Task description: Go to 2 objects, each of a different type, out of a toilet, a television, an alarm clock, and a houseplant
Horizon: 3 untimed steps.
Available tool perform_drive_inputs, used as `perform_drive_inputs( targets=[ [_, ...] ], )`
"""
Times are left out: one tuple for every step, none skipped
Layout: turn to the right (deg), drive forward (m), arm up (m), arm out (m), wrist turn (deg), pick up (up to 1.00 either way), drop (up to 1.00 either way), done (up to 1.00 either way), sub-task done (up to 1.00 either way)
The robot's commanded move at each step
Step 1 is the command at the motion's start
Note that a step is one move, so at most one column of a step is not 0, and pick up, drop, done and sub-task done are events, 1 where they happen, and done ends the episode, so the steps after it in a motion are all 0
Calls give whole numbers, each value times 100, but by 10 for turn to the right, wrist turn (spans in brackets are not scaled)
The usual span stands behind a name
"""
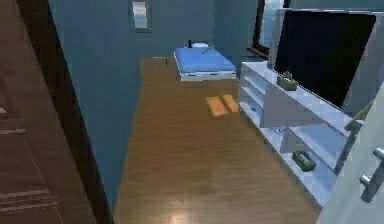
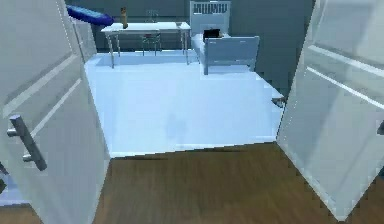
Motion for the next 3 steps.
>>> perform_drive_inputs(
  targets=[
    [0,50,0,0,0,0,0,0,0],
    [390,0,0,0,0,0,0,0,0],
    [0,0,0,0,0,0,0,100,0]
  ],
)
